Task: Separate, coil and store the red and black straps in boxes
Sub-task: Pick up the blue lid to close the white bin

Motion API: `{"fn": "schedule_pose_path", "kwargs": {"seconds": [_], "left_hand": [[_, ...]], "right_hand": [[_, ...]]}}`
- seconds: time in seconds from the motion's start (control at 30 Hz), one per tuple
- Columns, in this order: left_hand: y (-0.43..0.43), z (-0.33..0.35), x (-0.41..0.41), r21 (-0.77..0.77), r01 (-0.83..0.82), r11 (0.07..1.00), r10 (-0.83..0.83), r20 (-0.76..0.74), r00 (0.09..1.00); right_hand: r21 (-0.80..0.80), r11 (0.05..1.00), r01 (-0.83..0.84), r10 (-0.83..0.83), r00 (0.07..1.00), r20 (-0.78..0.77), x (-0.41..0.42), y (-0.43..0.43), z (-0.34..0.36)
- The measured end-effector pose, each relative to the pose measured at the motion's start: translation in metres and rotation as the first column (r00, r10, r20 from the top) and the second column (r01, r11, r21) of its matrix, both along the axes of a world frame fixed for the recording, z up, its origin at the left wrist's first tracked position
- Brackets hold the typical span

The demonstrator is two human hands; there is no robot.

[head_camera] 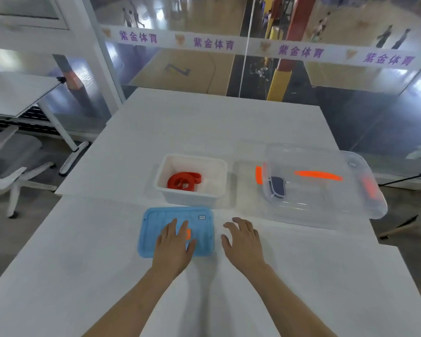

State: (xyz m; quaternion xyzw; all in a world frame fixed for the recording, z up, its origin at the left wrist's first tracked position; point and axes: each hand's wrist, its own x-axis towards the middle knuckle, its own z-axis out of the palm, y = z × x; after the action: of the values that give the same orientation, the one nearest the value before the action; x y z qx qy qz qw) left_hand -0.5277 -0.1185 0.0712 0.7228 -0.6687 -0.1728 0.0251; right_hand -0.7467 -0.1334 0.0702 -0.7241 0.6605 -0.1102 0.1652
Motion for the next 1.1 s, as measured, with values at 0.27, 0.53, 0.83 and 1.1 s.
{"fn": "schedule_pose_path", "kwargs": {"seconds": [0.27, 0.53, 0.83, 1.1], "left_hand": [[-0.027, -0.049, 0.111, 0.114, -0.015, 0.993, 0.017, -0.017, 1.000], [-0.066, -0.101, 0.155, 0.297, -0.017, 0.955, 0.026, -0.024, 0.999], [-0.059, -0.121, 0.154, 0.335, -0.042, 0.941, 0.114, -0.201, 0.973], [-0.017, -0.081, 0.163, 0.058, -0.076, 0.995, 0.092, -0.387, 0.917]], "right_hand": [[0.240, 0.969, 0.065, -0.054, 0.997, -0.050, 0.096, -0.019, -0.043], [0.417, 0.897, 0.147, -0.141, 0.989, -0.046, 0.112, -0.042, -0.091], [0.475, 0.849, 0.232, -0.342, 0.926, 0.158, 0.128, -0.031, -0.108], [0.255, 0.921, 0.293, -0.360, 0.891, 0.276, 0.127, 0.024, -0.075]]}}
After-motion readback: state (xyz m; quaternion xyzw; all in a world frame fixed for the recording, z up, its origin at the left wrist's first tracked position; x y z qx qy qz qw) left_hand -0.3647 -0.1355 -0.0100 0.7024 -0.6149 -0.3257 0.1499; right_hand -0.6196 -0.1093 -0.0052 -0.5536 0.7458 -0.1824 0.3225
